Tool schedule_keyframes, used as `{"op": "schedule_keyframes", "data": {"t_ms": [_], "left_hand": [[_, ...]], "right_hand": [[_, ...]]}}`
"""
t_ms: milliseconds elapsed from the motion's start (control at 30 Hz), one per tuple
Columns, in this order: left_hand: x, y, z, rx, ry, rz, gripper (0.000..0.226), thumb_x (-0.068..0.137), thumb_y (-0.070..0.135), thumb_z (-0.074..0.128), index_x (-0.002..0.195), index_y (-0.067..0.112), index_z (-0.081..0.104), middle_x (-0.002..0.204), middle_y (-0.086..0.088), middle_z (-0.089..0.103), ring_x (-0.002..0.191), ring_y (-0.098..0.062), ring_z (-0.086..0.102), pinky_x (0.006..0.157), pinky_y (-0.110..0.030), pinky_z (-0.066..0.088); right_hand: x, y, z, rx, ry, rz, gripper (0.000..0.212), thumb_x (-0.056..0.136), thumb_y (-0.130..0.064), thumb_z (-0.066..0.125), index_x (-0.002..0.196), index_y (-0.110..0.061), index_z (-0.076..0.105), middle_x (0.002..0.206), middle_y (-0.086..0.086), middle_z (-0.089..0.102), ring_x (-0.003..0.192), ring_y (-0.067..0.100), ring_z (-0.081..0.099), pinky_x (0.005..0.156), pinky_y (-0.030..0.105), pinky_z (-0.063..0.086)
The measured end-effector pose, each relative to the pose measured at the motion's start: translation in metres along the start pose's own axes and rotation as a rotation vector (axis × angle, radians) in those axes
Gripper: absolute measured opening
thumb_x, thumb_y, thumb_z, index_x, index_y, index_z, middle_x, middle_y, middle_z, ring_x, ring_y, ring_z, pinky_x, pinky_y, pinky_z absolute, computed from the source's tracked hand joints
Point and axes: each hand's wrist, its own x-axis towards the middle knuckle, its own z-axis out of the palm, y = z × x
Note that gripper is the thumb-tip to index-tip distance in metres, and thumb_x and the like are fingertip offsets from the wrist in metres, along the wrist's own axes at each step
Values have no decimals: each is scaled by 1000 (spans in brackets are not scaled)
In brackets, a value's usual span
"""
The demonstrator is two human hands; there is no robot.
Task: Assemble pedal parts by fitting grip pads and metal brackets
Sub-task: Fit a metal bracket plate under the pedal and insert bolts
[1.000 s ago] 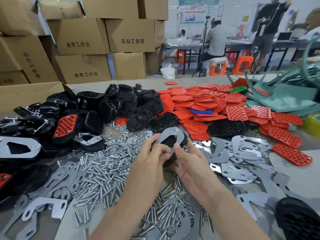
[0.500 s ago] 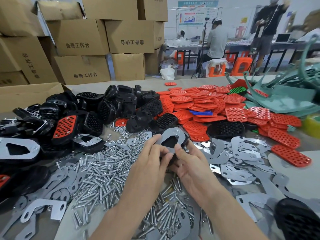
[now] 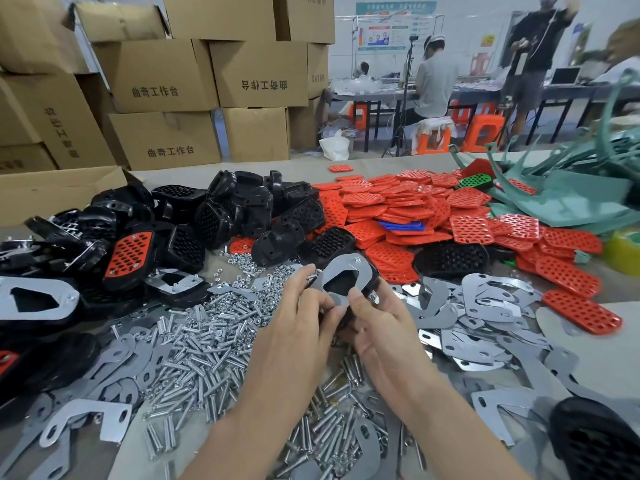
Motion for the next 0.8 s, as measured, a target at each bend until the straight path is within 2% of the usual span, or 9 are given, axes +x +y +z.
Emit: {"op": "schedule_keyframes", "data": {"t_ms": [100, 200, 267, 300, 367, 433, 533, 667, 800], "left_hand": [[3, 4, -1, 91, 74, 54, 29, 99, 42, 43, 93, 20, 61, 143, 0, 54, 95, -18, 70, 59, -33, 53], [3, 0, 1, 162, 100, 194, 8, 91, 16, 68, 98, 15, 66, 135, -4, 59, 119, -17, 57, 85, -32, 56], [3, -1, 1, 209, 42, 257, 31, 78, 1, 79, 103, 14, 66, 134, -5, 59, 123, -19, 55, 101, -33, 50], [3, -1, 1, 199, 38, 268, 30, 80, 1, 78, 104, 14, 65, 133, -5, 60, 124, -20, 56, 103, -36, 50], [2, 3, 0, 111, 61, 233, 12, 95, 16, 65, 107, 17, 64, 131, -2, 61, 123, -18, 55, 102, -36, 48], [3, 6, -3, 22, 92, 137, 16, 101, 32, 52, 110, 21, 59, 125, 4, 58, 117, -12, 52, 97, -28, 44], [4, 5, -5, 37, 121, 57, 21, 100, 42, 48, 103, 24, 59, 103, 10, 50, 91, -8, 50, 70, -22, 43], [0, 4, -3, -84, -5, -77, 33, 99, 54, 35, 93, 30, 57, 79, 19, 53, 66, 0, 52, 57, -18, 32], [0, 10, -3, -371, -49, -257, 32, 98, 49, 46, 83, 26, 63, 61, 7, 61, 54, -7, 55, 50, -24, 37]], "right_hand": [[-1, 0, 2, -40, 40, -44, 29, 106, -3, 51, 133, -12, 61, 121, 18, 74, 110, 36, 73, 91, 41, 61], [0, 0, 3, -65, 61, -73, 28, 106, -2, 52, 128, -12, 64, 116, 20, 75, 96, 30, 74, 79, 35, 62], [1, 2, 2, -69, 68, -77, 26, 106, -3, 52, 125, -15, 66, 112, 17, 77, 92, 26, 75, 75, 33, 61], [2, 3, 1, -71, 71, -85, 26, 106, -4, 52, 123, -17, 67, 110, 15, 78, 91, 25, 75, 74, 32, 60], [2, 4, 0, -93, 75, -113, 27, 106, -5, 53, 122, -21, 68, 109, 12, 78, 94, 24, 75, 76, 32, 59], [2, 4, 0, -138, 87, -155, 31, 106, -5, 53, 126, -24, 66, 110, 9, 78, 103, 26, 75, 86, 37, 59], [1, 3, 1, -285, 109, -276, 37, 106, -3, 53, 127, -32, 63, 114, 2, 78, 110, 23, 73, 99, 41, 55], [-3, 4, 3, -479, 86, -431, 47, 105, 0, 51, 135, -36, 54, 121, -12, 74, 117, 8, 68, 94, 17, 52], [-8, 8, 5, -635, 59, -498, 57, 106, -3, 50, 141, -47, 46, 124, -26, 68, 120, 0, 63, 96, 14, 49]]}}
